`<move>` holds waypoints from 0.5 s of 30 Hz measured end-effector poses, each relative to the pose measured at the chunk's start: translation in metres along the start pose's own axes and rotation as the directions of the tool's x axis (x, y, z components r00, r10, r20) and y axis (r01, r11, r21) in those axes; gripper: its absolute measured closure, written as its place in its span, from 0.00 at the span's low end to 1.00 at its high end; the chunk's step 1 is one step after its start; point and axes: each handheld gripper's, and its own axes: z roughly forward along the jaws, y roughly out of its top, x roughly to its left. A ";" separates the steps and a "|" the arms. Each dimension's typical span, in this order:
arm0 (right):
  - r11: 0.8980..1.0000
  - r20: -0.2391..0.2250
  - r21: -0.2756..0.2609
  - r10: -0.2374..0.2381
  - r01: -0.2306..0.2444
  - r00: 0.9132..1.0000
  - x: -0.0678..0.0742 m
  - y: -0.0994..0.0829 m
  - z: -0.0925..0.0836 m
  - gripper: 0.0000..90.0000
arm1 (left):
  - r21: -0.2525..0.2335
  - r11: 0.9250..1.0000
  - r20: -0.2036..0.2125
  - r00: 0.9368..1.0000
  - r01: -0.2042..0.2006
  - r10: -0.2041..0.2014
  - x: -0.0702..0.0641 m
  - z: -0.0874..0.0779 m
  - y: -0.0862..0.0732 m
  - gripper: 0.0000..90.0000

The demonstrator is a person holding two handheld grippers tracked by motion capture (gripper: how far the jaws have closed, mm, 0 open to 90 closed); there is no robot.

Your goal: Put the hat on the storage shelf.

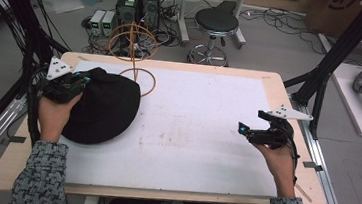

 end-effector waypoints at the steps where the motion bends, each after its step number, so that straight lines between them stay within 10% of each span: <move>1: 1.000 0.000 -0.001 -0.004 0.004 1.000 0.000 0.000 0.000 0.08 | -0.005 1.000 0.005 1.000 0.002 -0.002 0.000 -0.001 0.000 0.95; 15: 1.000 -0.005 -0.018 0.007 -0.007 1.000 -0.001 0.003 -0.002 0.08 | -0.047 0.998 0.119 0.992 -0.038 0.043 0.013 -0.023 0.011 0.95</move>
